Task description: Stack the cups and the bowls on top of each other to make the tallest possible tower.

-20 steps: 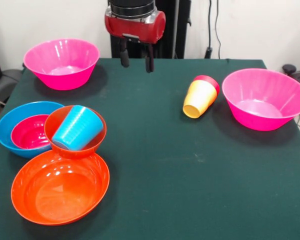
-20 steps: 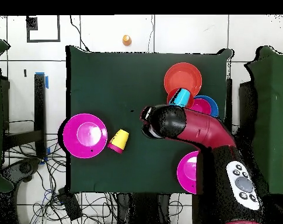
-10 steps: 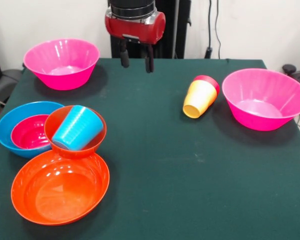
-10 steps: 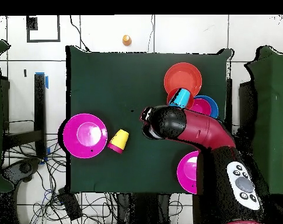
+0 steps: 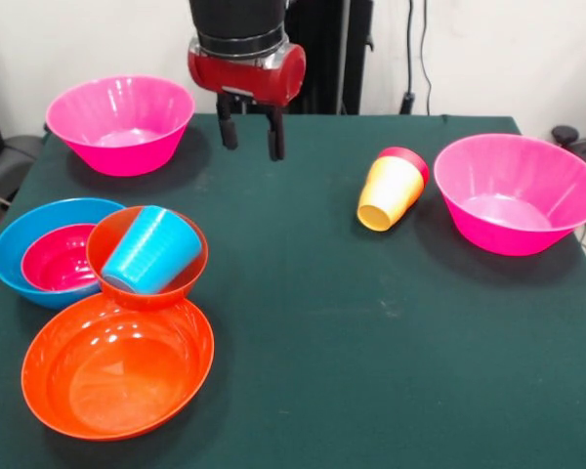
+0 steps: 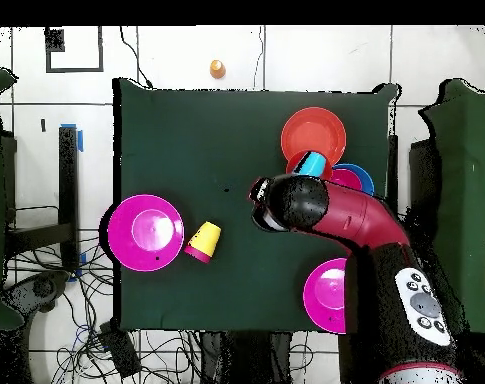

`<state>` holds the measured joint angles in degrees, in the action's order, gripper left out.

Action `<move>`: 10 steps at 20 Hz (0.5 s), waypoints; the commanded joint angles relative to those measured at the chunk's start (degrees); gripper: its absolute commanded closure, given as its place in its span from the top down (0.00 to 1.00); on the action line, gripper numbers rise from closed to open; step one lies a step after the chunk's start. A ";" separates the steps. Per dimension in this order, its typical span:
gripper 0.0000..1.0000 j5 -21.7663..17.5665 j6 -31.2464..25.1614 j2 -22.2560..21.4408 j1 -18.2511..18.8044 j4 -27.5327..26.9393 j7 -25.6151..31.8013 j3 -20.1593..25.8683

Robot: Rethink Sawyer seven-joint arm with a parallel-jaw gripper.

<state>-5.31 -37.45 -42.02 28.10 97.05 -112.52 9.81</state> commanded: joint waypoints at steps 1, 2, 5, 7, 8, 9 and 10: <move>1.00 -5.09 -2.71 3.57 -3.32 -6.01 -1.84 -1.44; 1.00 -6.84 -3.10 3.41 -4.67 -7.19 -2.41 -3.29; 1.00 -10.42 -7.97 2.23 -7.53 -10.71 -1.61 -7.05; 1.00 -12.05 -11.83 1.94 -9.30 -12.71 -1.44 -9.31; 1.00 -13.10 -12.34 1.87 -10.00 -13.67 -1.07 -10.17; 1.00 -13.71 -12.47 1.76 -10.58 -14.31 -1.21 -10.91; 1.00 -14.19 -12.98 1.48 -10.89 -14.74 -0.81 -11.31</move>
<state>-13.65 -42.01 -40.44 20.17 89.06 -112.52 1.39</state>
